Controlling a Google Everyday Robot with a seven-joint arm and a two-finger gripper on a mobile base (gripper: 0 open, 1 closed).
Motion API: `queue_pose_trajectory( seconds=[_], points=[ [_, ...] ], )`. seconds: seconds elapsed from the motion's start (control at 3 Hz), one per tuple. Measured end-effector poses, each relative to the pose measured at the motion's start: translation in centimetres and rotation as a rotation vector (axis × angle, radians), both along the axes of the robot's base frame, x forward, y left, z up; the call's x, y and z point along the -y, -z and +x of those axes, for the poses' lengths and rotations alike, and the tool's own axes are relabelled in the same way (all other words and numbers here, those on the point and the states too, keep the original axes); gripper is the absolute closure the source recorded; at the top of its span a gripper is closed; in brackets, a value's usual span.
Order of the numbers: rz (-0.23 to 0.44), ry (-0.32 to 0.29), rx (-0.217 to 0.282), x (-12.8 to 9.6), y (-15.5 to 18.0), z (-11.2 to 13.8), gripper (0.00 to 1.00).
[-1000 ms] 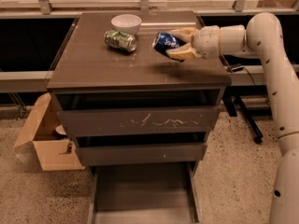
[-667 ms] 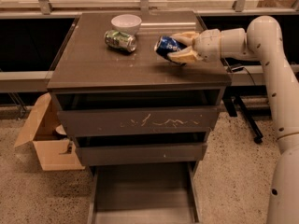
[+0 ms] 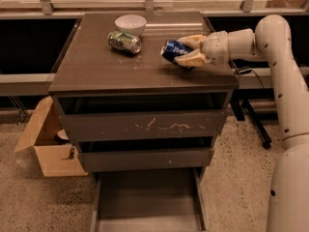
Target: Pick pepsi can from bottom drawer and place on counter
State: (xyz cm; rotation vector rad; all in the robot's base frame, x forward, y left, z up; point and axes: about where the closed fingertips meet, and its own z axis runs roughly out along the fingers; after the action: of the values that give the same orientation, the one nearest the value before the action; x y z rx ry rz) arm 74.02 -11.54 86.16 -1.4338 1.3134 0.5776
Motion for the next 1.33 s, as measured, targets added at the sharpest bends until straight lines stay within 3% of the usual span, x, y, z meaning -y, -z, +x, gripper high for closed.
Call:
queue_pose_trajectory(
  seconds=[0.67, 1.33],
  points=[
    [-0.005, -0.003, -0.013, 0.6, 0.2, 0.2, 0.00],
    [0.004, 0.003, 0.012, 1.2, -0.4, 0.2, 0.00]
  ],
)
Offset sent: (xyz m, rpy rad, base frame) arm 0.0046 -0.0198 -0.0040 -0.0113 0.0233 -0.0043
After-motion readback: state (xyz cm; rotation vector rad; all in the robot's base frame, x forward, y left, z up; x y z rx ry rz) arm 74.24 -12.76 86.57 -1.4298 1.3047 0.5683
